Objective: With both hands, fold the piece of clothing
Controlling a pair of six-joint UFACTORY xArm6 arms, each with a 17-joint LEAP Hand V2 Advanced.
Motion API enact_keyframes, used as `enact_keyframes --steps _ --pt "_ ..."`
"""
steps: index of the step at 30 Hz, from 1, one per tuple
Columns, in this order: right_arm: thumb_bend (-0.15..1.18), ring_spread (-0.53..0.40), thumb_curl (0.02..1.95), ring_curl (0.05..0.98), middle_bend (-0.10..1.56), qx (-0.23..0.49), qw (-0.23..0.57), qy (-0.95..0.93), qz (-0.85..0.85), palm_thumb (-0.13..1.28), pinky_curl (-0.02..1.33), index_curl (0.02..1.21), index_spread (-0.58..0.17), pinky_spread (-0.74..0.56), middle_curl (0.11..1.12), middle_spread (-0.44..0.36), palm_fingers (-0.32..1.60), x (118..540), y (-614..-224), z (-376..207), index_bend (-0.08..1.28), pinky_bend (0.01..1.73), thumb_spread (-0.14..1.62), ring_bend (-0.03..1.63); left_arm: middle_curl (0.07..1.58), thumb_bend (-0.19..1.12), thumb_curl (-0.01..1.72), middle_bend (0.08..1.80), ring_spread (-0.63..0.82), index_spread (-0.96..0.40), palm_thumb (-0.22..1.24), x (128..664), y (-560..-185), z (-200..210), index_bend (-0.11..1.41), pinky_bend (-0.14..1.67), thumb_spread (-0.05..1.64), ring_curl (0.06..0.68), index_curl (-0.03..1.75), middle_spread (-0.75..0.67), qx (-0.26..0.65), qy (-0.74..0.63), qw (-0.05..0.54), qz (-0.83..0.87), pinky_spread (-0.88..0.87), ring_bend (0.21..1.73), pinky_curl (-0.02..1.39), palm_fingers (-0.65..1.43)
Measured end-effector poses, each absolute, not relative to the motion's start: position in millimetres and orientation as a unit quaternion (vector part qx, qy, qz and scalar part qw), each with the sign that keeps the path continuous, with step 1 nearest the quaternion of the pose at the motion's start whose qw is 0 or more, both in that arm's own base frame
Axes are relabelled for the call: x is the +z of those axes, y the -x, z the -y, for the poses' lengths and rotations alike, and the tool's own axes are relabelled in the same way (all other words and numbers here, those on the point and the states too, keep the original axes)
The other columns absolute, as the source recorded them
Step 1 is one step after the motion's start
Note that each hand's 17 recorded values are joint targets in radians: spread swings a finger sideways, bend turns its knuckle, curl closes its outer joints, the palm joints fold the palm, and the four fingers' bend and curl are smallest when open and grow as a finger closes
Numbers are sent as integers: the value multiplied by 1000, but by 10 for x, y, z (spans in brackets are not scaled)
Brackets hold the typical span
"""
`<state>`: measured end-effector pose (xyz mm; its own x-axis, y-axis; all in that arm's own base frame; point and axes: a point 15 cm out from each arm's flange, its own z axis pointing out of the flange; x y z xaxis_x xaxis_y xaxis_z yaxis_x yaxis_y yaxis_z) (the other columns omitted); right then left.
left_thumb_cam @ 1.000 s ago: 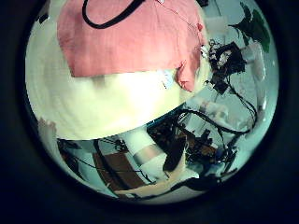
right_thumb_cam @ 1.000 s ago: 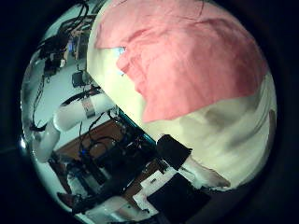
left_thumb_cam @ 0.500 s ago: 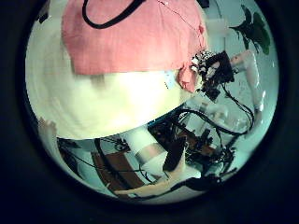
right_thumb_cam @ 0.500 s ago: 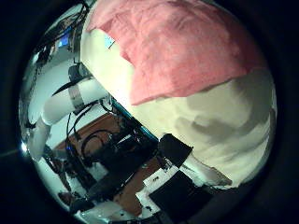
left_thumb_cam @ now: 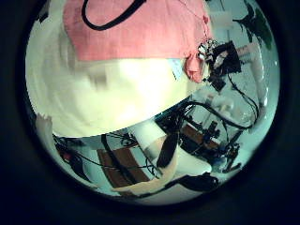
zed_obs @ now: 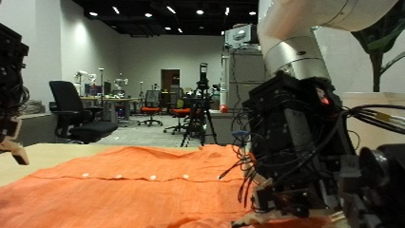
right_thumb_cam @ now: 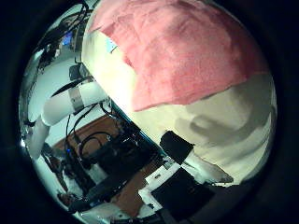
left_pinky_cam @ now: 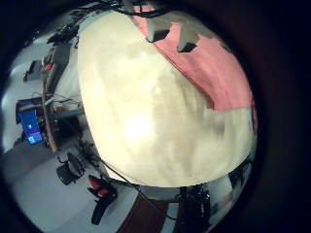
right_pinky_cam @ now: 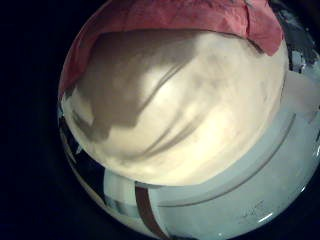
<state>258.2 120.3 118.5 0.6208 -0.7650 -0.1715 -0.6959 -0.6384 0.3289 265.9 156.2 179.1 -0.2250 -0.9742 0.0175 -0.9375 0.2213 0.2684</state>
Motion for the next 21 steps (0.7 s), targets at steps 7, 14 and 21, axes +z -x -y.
enact_keyframes --steps 7,14,21 --pt "-29 113 318 270 195 -149 113 -889 417 563 328 279 -300 282 336 39 135 1204 -2608 -1151 159 211 939 256 251 -31 301 165 582 -129 137 1584 -2786 -1649 152 316 882 206 279 369 -98 -598 39 795 554 448 310 -59" --pt "-29 112 317 271 195 -151 114 -889 417 563 327 278 -299 283 336 40 135 1223 -2601 -1153 159 210 938 259 240 -31 302 167 579 -131 160 1407 -2902 -1660 152 325 876 209 278 376 -85 -597 0 797 549 441 316 -56" --pt "-29 113 317 270 196 -152 113 -889 418 563 328 279 -299 282 337 46 140 1224 -2606 -1161 158 212 938 266 234 -29 305 168 576 -131 189 1367 -2867 -1755 160 322 868 210 282 364 -92 -601 -3 794 539 437 317 -50"
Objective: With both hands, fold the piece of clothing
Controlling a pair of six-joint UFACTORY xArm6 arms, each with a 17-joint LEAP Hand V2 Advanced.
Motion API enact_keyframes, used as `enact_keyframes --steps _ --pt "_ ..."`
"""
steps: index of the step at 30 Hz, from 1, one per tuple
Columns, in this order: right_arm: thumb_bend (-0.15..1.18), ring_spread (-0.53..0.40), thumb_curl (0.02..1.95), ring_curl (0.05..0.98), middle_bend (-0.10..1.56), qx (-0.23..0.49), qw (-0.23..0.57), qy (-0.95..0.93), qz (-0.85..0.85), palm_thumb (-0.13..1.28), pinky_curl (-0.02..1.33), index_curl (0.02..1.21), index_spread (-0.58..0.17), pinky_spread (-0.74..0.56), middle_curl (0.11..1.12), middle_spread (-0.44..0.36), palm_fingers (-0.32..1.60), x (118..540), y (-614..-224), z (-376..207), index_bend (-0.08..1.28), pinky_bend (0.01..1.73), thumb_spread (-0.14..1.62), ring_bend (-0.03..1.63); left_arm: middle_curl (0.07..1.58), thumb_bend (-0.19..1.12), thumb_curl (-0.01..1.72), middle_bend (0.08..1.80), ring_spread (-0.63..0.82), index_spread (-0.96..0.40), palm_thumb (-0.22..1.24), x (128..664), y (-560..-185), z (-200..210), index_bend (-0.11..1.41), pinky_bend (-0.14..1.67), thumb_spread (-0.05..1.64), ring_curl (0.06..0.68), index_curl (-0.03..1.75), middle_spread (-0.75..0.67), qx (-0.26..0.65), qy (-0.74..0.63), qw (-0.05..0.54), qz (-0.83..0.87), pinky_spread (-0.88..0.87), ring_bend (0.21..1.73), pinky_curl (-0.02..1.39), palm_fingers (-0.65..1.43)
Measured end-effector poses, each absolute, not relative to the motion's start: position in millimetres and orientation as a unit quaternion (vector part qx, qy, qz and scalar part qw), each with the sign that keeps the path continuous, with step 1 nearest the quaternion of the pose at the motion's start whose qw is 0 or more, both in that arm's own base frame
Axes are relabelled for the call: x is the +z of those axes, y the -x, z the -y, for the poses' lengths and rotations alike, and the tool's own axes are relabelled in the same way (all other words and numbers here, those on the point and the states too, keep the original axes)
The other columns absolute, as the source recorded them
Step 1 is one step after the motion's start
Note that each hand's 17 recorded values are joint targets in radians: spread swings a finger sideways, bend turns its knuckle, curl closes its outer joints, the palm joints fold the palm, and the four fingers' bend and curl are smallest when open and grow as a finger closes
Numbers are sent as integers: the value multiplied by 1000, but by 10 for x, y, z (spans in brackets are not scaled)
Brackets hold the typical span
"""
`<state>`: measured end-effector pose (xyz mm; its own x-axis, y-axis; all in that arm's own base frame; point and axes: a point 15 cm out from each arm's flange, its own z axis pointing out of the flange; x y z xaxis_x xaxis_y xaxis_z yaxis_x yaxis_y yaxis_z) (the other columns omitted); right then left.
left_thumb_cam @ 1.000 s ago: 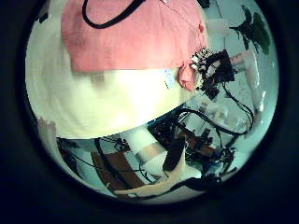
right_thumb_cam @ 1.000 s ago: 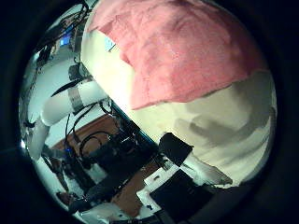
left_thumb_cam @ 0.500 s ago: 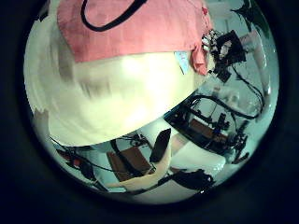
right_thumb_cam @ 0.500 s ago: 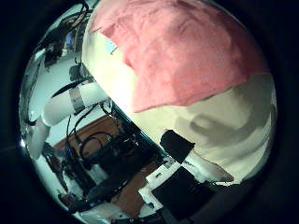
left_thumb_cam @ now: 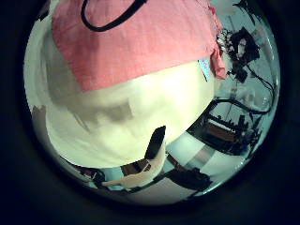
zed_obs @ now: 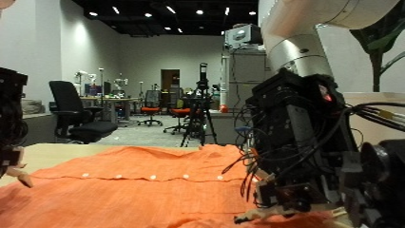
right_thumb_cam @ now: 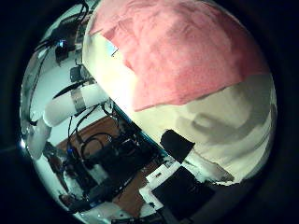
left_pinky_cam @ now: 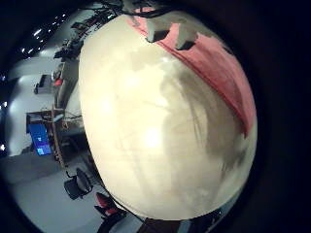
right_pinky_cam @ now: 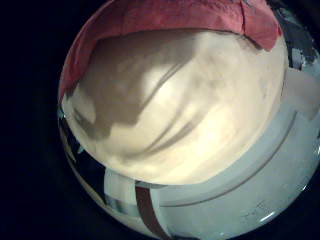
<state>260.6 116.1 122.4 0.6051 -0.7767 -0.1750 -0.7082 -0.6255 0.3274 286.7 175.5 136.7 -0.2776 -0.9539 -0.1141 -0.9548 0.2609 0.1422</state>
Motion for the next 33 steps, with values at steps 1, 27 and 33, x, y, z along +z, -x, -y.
enact_keyframes --steps 1,27,33 --pt "-30 113 317 270 196 -152 113 -889 418 561 328 279 -299 282 337 47 140 1223 -2606 -1162 158 212 939 266 234 -31 304 169 576 -131 190 1364 -2873 -1773 163 322 868 210 284 356 93 600 4 -794 538 436 317 -42" --pt "-28 98 325 269 198 -153 111 -888 420 602 326 284 -270 289 343 50 178 1201 -2620 -1177 165 204 941 291 410 -30 303 522 180 -168 230 1176 -2919 -1788 263 132 873 218 366 -107 102 607 5 -788 340 443 238 430" --pt "-29 97 325 269 198 -152 111 -888 420 603 323 287 -268 289 345 50 186 1218 -2630 -1180 165 197 942 290 546 -25 298 815 -192 -233 252 1214 -2962 -1805 341 184 917 275 442 -309 101 611 11 -785 49 639 197 746"
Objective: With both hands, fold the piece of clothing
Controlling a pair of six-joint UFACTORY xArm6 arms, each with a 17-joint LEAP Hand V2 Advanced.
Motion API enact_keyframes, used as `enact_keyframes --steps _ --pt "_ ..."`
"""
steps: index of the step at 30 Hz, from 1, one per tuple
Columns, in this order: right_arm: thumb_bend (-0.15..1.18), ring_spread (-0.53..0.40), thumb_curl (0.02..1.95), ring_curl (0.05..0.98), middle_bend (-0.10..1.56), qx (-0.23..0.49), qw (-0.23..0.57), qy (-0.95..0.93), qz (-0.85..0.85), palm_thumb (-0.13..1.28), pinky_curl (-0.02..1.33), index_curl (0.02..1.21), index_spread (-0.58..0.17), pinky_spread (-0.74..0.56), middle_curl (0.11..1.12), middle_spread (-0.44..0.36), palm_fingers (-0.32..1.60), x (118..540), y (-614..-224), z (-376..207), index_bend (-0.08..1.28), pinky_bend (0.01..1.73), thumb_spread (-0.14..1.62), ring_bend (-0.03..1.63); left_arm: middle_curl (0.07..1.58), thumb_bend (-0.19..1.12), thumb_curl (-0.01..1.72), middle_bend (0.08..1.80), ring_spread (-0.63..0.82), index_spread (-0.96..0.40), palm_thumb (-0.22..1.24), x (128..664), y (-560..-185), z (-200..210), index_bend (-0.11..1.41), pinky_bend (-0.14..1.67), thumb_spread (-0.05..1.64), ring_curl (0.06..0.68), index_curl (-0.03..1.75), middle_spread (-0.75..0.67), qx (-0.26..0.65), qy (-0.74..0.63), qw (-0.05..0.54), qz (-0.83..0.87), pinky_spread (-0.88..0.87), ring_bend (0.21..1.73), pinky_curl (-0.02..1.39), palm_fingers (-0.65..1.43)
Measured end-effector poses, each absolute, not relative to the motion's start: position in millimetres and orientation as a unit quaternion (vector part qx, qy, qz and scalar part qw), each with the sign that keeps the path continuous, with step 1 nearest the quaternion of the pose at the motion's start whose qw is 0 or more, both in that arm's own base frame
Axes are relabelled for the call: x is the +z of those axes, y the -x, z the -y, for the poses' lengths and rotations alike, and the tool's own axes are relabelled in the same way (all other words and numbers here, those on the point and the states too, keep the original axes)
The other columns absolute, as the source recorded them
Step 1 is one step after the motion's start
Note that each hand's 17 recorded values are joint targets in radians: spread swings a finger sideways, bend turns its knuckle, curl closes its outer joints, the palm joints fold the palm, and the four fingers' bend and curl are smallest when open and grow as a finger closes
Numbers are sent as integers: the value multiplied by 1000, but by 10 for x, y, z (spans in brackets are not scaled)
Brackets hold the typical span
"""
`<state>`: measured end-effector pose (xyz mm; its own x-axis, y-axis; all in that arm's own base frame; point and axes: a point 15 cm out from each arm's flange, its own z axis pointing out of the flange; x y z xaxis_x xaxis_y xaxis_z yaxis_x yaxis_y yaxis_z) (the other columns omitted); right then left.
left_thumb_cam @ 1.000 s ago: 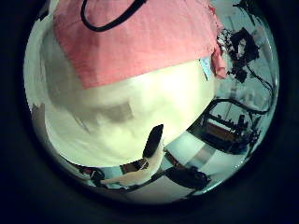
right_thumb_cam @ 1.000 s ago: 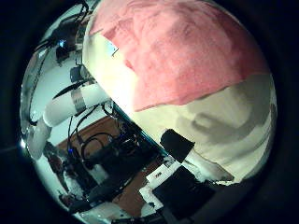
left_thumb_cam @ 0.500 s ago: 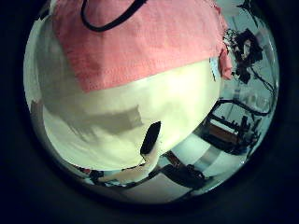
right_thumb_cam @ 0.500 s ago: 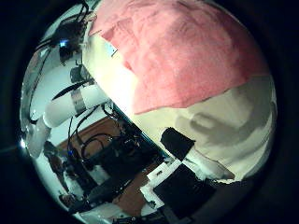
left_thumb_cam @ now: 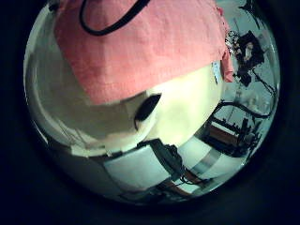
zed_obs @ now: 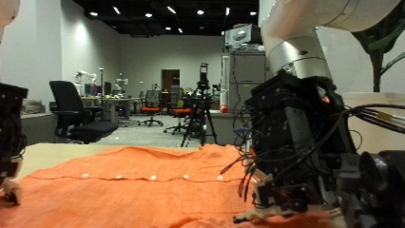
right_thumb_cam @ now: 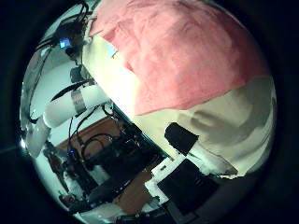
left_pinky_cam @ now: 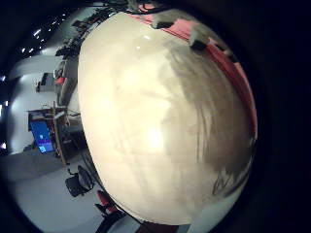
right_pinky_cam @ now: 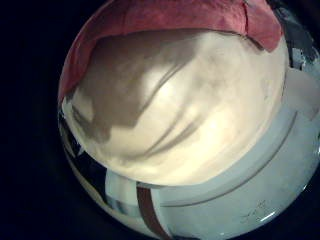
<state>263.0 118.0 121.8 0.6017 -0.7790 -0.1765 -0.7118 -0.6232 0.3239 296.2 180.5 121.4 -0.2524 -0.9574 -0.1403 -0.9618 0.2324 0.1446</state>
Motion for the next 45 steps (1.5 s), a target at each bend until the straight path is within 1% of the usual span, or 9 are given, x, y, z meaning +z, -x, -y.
enact_keyframes --steps 1,3,5,9,13,17,24,33,45 --pt "-29 93 325 269 198 -152 111 -888 420 603 323 287 -267 289 345 46 186 1219 -2629 -1176 165 197 942 289 577 -23 294 869 -254 -253 256 1220 -2965 -1804 339 220 933 299 456 -334 101 611 11 -785 -35 694 209 851" --pt "-29 91 325 269 201 -152 109 -887 421 601 322 287 -267 288 347 44 188 1228 -2638 -1176 163 196 938 288 591 -16 293 885 -357 -296 276 1237 -2979 -1811 349 298 965 331 481 -377 101 612 13 -784 -198 784 222 1022" --pt "-29 89 325 269 201 -152 109 -887 421 600 320 289 -262 288 348 48 190 1234 -2637 -1176 164 195 937 289 620 -6 290 906 -423 -340 309 1245 -2993 -1818 367 373 1006 366 514 -404 101 612 14 -784 -334 839 249 1107" --pt "-29 87 325 269 199 -151 108 -887 423 600 320 289 -260 283 348 50 192 1242 -2650 -1167 162 197 935 293 665 24 291 926 -486 -409 421 1250 -2986 -1847 403 551 1111 426 582 -431 109 605 15 -789 -531 928 323 1142" --pt "-29 82 325 268 201 -151 108 -887 423 600 318 291 -260 281 349 50 198 1243 -2651 -1168 164 195 934 292 698 50 295 944 -502 -467 522 1215 -2920 -1832 496 662 1197 458 667 -430 125 594 -1 -795 -633 963 384 1119" --pt "-29 70 322 271 214 -152 108 -886 424 596 313 290 -255 279 354 47 232 1237 -2641 -1160 161 193 937 314 731 67 296 961 -504 -517 589 1258 -2890 -1806 581 704 1282 482 748 -421 134 587 -12 -798 -683 989 423 1081" --pt "-27 38 320 281 237 -150 105 -885 429 598 306 292 -250 269 363 33 280 1259 -2672 -1138 162 197 943 358 787 65 308 985 -491 -571 630 1457 -2899 -1659 612 739 1376 521 855 -407 130 577 -32 -806 -722 1032 480 1020" --pt "-13 21 355 279 240 -147 105 -888 423 744 307 294 -245 265 368 21 285 1248 -2663 -1184 165 198 940 369 840 42 320 1025 -481 -606 646 1719 -2922 -1498 606 747 1411 552 965 -391 117 571 -32 -812 -735 1071 542 963" --pt "-27 17 366 270 229 -137 105 -894 413 776 310 299 -244 263 369 20 263 1312 -2625 -1193 165 202 910 344 877 8 335 1052 -469 -632 654 1779 -2926 -1467 587 742 1427 573 1072 -381 120 569 -30 -813 -741 1100 616 918"
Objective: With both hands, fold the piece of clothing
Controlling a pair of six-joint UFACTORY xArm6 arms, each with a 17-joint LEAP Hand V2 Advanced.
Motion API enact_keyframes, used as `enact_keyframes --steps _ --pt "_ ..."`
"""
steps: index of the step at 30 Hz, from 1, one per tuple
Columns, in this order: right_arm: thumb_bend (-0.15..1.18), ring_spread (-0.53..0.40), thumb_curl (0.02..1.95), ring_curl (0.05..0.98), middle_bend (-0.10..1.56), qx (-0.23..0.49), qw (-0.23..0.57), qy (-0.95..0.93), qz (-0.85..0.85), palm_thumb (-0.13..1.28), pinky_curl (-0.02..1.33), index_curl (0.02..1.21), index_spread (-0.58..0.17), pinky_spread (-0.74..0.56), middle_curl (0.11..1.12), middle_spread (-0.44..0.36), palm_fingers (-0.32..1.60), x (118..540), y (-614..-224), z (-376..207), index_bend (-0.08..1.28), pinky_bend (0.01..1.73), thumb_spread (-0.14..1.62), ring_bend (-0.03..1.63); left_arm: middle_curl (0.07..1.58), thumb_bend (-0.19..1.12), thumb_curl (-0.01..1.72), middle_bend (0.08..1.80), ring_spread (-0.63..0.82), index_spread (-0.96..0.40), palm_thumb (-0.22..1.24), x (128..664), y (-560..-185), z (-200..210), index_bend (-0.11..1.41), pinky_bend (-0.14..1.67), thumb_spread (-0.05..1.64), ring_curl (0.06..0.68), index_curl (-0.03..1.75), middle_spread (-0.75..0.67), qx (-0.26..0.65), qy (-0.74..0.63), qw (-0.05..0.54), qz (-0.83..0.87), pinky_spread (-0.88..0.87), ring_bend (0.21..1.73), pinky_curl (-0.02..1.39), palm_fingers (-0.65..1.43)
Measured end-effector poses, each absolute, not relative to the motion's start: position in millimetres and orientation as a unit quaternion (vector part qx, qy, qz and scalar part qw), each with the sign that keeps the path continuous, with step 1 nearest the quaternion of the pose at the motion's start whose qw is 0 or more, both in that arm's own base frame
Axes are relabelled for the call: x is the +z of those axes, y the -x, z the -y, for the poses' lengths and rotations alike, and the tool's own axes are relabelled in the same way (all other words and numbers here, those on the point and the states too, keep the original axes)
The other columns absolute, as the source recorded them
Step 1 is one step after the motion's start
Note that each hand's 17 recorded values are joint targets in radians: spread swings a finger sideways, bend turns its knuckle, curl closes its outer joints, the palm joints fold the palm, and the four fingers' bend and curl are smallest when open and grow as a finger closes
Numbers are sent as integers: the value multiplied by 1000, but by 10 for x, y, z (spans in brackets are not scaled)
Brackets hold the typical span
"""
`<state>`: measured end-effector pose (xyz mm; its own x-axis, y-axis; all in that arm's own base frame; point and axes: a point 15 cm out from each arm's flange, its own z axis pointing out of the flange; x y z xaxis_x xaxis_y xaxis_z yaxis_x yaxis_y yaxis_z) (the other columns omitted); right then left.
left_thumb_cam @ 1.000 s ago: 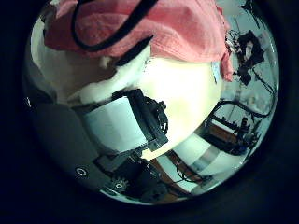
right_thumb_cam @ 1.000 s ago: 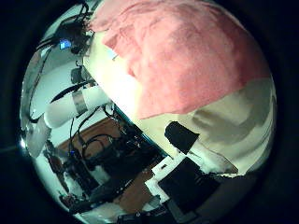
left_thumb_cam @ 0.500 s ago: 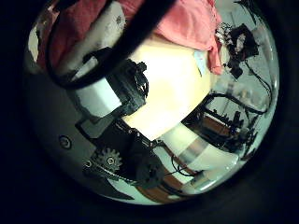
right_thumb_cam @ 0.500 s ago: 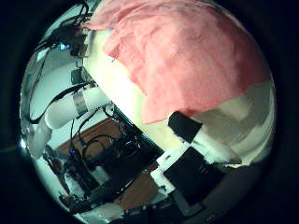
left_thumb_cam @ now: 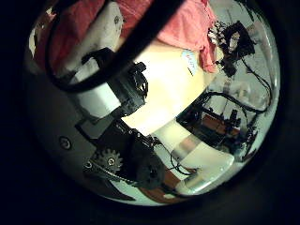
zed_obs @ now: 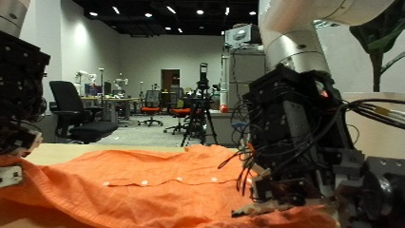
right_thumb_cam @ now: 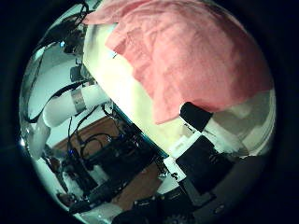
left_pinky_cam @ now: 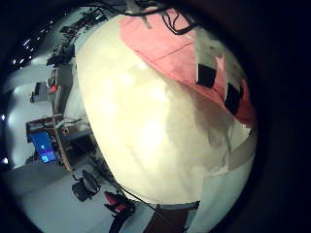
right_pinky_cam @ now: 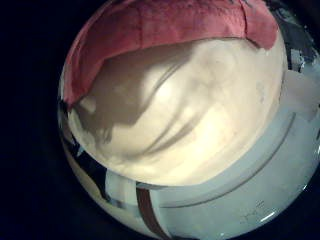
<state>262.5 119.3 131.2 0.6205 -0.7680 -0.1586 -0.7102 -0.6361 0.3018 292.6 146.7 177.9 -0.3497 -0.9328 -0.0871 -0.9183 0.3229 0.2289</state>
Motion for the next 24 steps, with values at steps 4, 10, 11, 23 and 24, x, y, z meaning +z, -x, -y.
enact_keyframes --steps 4,10,11,23,24 --pt "-28 28 367 268 225 -137 105 -894 414 774 312 300 -243 265 369 25 252 1375 -2622 -1181 166 208 908 329 885 -2 340 1056 -467 -638 657 1773 -2920 -1465 583 731 1430 578 1099 -376 -120 -570 31 812 -745 1108 635 907" --pt "-30 37 363 265 222 -120 88 -895 420 756 311 301 -245 263 369 27 242 1545 -2669 -1109 166 207 914 317 895 -5 344 1058 -465 -645 658 1775 -2912 -1451 575 720 1431 582 1131 -372 -121 -569 30 813 -753 1115 662 901" --pt "-28 40 365 266 217 -121 92 -895 419 758 313 301 -245 266 368 27 237 1531 -2645 -1093 163 208 914 317 896 -5 344 1058 -464 -644 658 1776 -2913 -1448 574 718 1431 582 1136 -371 -121 -569 30 813 -755 1116 666 900" --pt "-28 78 363 258 190 -142 123 -889 418 756 316 306 -257 283 356 35 191 1337 -2484 -1010 169 215 916 277 907 -5 348 1060 -458 -643 658 1765 -2902 -1445 555 682 1432 585 1175 -367 -122 -568 31 813 -772 1125 714 893" --pt "-28 79 363 258 188 -146 126 -888 418 756 317 307 -259 283 354 35 190 1308 -2470 -1010 169 216 916 277 908 -5 348 1060 -458 -643 658 1769 -2900 -1445 553 679 1432 585 1177 -367 -122 -568 31 813 -774 1126 717 893"
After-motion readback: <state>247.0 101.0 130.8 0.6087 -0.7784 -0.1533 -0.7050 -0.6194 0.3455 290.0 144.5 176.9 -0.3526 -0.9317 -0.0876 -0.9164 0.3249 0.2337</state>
